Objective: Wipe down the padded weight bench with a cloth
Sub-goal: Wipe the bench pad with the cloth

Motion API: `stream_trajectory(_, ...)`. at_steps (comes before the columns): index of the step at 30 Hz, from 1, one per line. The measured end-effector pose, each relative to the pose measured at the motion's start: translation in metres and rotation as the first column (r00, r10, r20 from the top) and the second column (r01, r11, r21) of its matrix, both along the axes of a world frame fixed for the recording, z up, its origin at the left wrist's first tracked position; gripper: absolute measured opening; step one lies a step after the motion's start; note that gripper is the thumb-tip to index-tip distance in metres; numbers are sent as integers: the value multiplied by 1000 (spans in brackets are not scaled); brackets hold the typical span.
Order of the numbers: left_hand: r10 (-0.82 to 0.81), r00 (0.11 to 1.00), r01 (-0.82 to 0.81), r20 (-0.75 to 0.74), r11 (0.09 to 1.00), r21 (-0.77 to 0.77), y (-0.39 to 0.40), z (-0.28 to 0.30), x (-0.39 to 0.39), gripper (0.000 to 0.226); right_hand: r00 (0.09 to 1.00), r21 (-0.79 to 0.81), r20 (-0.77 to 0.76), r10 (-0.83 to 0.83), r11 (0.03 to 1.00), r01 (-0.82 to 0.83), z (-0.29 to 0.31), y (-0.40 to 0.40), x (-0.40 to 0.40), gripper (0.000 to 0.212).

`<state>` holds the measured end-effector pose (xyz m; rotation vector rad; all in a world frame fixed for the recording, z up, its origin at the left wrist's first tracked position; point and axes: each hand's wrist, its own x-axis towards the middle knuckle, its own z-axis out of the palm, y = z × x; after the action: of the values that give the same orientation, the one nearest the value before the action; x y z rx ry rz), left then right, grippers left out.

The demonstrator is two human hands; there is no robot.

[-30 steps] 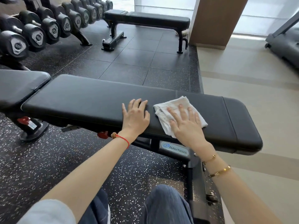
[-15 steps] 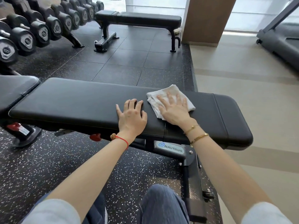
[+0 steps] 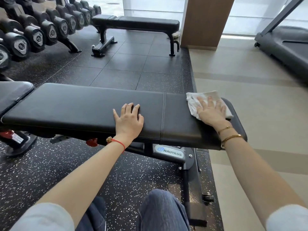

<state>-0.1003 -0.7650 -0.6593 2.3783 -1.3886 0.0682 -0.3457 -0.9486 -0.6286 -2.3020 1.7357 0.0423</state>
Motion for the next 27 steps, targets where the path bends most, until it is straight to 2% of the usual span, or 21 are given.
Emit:
stream_trajectory(7,-96,995,91,-28,988,-128,-10,7,-22,47,993,-104,-2,117,988,-117,-20,56,-38,52)
stream_trajectory(15,-118,993,118,17,991,-58,-26,-1,-42,44,999,-33,17,-51,998,52,-8,13,-55,52)
stream_trajectory(18,-96,994,99,45,993,-62,-26,-2,-44,42,998,7,29,-59,998,59,2,-15,-43,53)
stream_trajectory(23,-81,996,85,46,994,-72,-27,0,-44,40,999,38,37,36,999,-38,9,-29,-8,53)
stream_trajectory(27,-83,995,87,52,993,-76,-26,0,-42,39,980,18,17,197,980,-198,4,0,-7,51)
